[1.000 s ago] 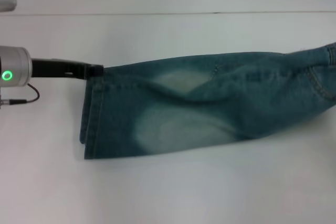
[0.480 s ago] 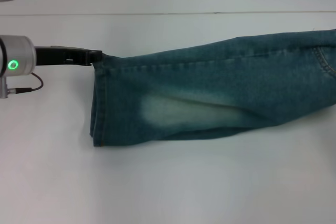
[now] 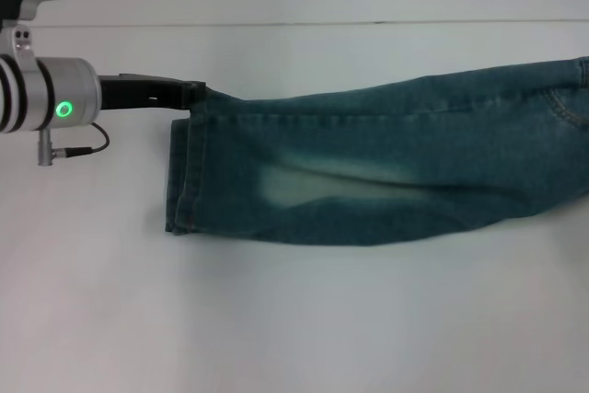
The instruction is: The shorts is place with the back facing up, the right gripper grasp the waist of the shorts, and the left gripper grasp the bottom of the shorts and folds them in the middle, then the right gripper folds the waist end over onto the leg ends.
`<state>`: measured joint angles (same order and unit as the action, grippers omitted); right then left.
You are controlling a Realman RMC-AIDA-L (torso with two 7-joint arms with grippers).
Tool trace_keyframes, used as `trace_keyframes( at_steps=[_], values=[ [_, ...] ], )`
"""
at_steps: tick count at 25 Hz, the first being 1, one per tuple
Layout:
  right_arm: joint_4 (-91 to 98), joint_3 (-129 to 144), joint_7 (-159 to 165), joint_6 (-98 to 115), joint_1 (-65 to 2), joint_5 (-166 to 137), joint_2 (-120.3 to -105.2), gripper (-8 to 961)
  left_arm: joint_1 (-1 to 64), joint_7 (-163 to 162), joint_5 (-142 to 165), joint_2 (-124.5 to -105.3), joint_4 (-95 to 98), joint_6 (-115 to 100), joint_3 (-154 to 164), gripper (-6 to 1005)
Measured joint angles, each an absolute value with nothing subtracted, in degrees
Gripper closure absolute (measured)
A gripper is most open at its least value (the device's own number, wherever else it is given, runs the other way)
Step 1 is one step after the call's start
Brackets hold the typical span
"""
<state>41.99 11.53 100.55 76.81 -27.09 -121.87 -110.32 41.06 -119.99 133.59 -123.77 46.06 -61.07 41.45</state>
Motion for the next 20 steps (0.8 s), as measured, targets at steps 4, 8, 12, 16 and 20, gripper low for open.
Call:
trace_keyframes(
  at_steps=[4, 8, 12, 16, 20],
  values=[
    [41.6, 13.0, 100.5, 74.3, -27.2, -121.9, -110.36, 807, 41.9, -119.9, 133.1, -123.79, 44.1, -58.5, 42.7, 973],
    [41.0, 15.5, 100.5, 71.2, -27.5, -121.9, -110.47, 806, 42.3, -119.8, 132.7, -123.90, 42.8, -56.1, 44.4, 974],
    [40.2, 17.6, 100.5, 69.3, -28.1, -121.9, -110.56, 805, 42.7, -119.8, 131.9, -123.95, 41.6, -54.1, 45.9, 974],
    [40.1, 19.3, 100.6, 68.6, -28.6, -121.9, -110.57, 805, 42.9, -119.8, 131.7, -123.87, 40.9, -53.0, 46.6, 973],
    [40.0, 20.4, 100.6, 68.0, -28.7, -121.9, -110.61, 804, 42.9, -119.7, 131.7, -123.85, 40.8, -52.5, 46.6, 973]
  ],
)
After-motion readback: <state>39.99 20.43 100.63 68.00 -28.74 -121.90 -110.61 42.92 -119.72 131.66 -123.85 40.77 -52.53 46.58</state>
